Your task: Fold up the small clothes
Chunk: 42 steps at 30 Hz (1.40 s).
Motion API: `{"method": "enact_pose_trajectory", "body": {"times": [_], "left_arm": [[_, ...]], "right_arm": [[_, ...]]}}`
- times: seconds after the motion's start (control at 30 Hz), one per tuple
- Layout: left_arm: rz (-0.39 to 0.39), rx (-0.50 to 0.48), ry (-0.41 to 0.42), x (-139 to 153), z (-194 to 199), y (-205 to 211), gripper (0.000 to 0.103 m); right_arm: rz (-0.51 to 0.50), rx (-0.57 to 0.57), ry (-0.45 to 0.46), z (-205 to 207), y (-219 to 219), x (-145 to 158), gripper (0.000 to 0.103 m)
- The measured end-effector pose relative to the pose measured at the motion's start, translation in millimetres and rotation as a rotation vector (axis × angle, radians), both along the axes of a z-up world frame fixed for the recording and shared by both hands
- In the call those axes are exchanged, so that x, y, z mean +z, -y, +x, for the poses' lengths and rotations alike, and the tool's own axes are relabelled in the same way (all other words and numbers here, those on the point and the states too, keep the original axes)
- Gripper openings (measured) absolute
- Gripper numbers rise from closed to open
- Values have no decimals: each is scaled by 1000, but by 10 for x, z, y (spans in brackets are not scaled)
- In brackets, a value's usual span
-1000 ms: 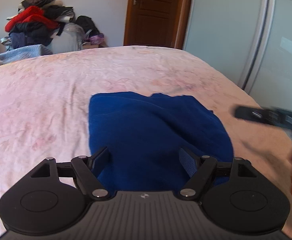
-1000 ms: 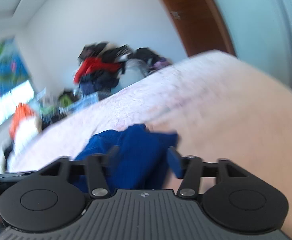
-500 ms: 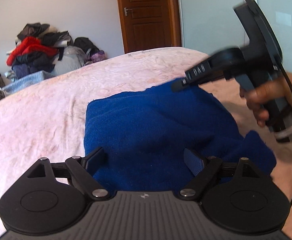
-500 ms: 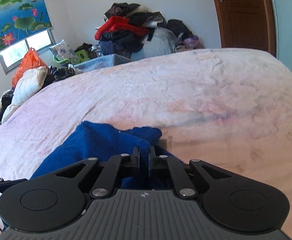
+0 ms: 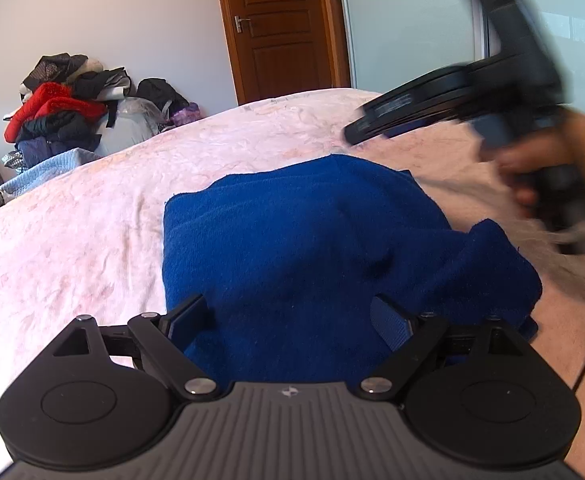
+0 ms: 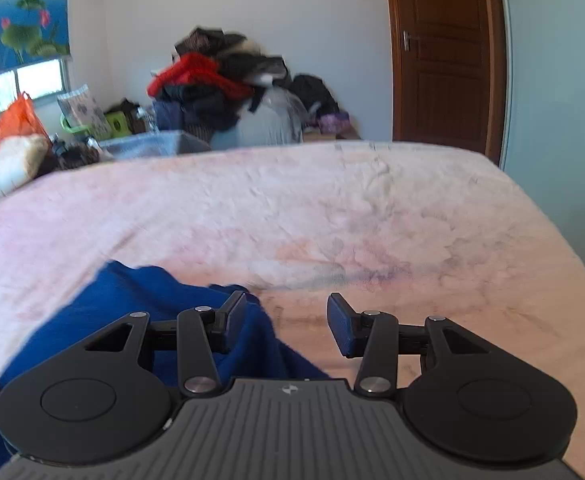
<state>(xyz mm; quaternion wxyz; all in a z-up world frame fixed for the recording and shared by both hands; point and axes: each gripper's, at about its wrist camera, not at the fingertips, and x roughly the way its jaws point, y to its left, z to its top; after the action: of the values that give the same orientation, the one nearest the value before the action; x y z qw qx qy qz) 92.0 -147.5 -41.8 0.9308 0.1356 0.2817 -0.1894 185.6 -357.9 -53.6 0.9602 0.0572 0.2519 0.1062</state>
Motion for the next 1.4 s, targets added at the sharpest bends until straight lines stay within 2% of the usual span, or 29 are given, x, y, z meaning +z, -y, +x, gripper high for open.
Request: {"method": "enact_pose_trajectory", "body": {"times": [0.13, 0.27, 0.37, 0.43, 0.47, 0.5, 0.53, 0.57, 0.77, 0.87, 0.9, 0.97, 1.07, 1.13, 1.23, 1.33, 1.37, 1.4], "left_arm": [[-7, 4, 0, -4, -40, -42, 90], [-3, 10, 2, -5, -55, -95, 90], [-6, 23, -7, 5, -56, -154, 90], [-10, 34, -18, 10, -66, -187, 90], [-14, 38, -24, 13, -71, -199, 90], [-17, 43, -30, 18, -72, -210, 90], [-22, 47, -32, 29, -88, -234, 90], [-25, 48, -31, 41, -101, -249, 90], [-28, 30, -34, 47, -119, -315, 90], [-40, 25, -53, 50, -145, -312, 90], [-39, 21, -51, 55, -156, -307, 90], [-32, 17, -37, 62, -177, -292, 90], [-22, 18, -41, 53, -175, -259, 90], [-28, 14, -48, 59, -184, -260, 90], [-21, 12, -31, 72, -198, -246, 90], [-24, 13, -27, 81, -181, -230, 90], [-31, 12, -29, 91, -173, -232, 90], [-36, 12, -31, 96, -170, -233, 90]], "right_arm": [[124, 39, -16, -559, 120, 80, 52], [341, 73, -100, -1003, 266, -86, 52], [414, 114, -149, -1198, 255, -225, 52], [396, 148, -160, -1254, 190, -270, 50], [368, 156, -163, -1266, 136, -279, 42], [344, 154, -172, -1265, 98, -285, 23], [336, 152, -183, -1269, 83, -299, 9], [338, 158, -191, -1285, 79, -308, 6], [304, 152, -277, -1536, 165, -450, 6], [344, 167, -295, -1569, 239, -481, 19], [350, 159, -269, -1576, 265, -428, 31], [372, 110, -184, -1554, 338, -291, 45], [449, 69, -131, -1343, 406, -222, 44], [487, 73, -162, -1149, 383, -291, 44], [494, 71, -200, -934, 321, -391, 37], [485, 78, -205, -833, 264, -418, 23], [474, 62, -200, -808, 268, -415, 11], [454, 40, -191, -791, 273, -408, 8]]}}
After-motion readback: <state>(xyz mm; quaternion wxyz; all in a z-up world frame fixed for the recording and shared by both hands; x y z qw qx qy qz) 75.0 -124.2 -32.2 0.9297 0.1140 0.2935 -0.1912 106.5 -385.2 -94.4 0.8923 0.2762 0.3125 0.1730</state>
